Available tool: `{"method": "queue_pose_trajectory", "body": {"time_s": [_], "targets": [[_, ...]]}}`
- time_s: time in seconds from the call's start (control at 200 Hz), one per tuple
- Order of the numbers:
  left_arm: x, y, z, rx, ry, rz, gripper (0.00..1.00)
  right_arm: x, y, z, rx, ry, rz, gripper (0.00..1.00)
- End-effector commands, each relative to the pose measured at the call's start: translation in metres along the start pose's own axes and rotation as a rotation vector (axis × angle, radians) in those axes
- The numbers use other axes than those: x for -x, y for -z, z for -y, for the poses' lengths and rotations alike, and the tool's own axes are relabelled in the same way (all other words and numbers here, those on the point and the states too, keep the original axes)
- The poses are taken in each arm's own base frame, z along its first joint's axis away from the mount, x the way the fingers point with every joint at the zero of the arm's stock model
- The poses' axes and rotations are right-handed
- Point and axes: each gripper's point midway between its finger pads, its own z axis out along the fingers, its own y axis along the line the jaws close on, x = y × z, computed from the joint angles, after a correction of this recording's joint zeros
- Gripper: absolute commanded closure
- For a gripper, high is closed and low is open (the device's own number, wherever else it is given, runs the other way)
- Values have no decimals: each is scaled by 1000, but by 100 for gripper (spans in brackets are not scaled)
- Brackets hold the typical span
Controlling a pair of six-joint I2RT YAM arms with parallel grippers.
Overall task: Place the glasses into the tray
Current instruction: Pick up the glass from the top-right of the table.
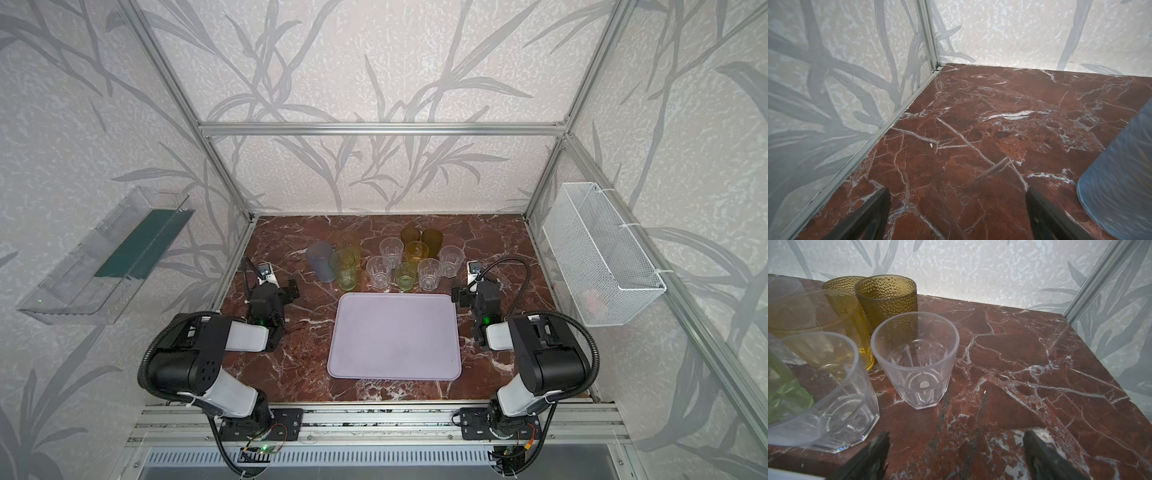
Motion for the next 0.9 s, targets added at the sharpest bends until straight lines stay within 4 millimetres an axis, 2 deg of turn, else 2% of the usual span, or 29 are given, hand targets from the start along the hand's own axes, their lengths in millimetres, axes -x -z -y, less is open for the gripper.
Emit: {"method": "queue_pose_trajectory", "body": {"time_s": [0.0, 0.895], "targets": [[8, -2, 2, -2, 0, 20, 1, 9, -3, 1, -1, -7, 27, 1], [6, -4, 3, -32, 9, 5, 1, 10, -3, 2, 8, -20, 30, 1]]}}
